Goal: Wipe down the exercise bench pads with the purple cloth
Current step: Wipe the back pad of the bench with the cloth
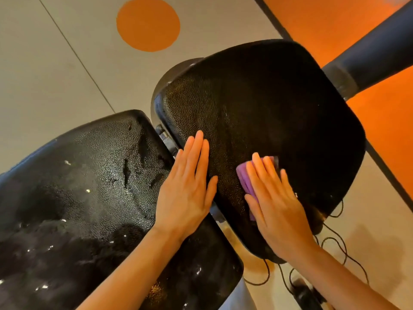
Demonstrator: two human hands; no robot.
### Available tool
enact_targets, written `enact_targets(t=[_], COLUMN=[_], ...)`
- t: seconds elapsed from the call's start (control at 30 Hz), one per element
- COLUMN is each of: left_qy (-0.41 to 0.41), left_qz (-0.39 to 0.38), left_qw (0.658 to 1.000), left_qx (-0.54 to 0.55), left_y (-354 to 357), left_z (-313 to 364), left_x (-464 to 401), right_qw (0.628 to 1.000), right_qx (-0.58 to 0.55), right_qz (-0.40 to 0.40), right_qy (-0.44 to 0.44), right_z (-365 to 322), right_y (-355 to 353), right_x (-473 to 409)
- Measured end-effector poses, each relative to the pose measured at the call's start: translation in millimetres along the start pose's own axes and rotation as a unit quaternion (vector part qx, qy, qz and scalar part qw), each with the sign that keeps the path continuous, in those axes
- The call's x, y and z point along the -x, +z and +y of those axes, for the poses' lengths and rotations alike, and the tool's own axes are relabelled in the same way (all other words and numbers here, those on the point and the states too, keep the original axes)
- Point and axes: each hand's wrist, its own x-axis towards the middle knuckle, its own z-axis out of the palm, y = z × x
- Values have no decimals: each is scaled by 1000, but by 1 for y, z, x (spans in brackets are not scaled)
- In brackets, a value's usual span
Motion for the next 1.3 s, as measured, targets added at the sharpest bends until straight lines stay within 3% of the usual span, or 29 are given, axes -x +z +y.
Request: enact_targets(t=[0.07,0.2,0.4,0.47,0.6,0.77,0.83,0.97,1.03,1.17,1.23,1.3], left_qy=[1,2,4,3,1,7,7,8,13,8,4,5], left_qz=[1,5,9,9,12,16,15,9,11,8,7,7], left_qw=[1000,1000,1000,1000,999,1000,1000,999,999,999,999,999], left_qx=[-9,-23,-21,-24,-31,-19,-24,-41,-42,-39,-42,-42], left_y=[0,1,1,1,2,2,1,1,2,0,-1,-1], left_z=[1,1,1,1,2,1,1,1,1,2,3,5], left_x=[0,0,1,1,0,1,1,1,1,2,1,2], right_qw=[1000,991,1000,1000,990,998,999,979,967,993,998,991], right_qx=[-7,-43,2,-10,-35,18,21,-18,-40,19,26,17], right_qz=[4,53,-17,-11,55,-6,-13,46,60,-12,-19,13], right_qy=[7,114,-1,8,124,59,39,198,242,114,49,130], right_z=[11,12,-17,-16,-24,-51,-37,16,16,-48,-24,16], right_y=[1,-10,0,5,-5,8,12,-3,-1,3,9,7], right_x=[-32,-134,29,10,-89,44,45,-57,-60,47,50,8])
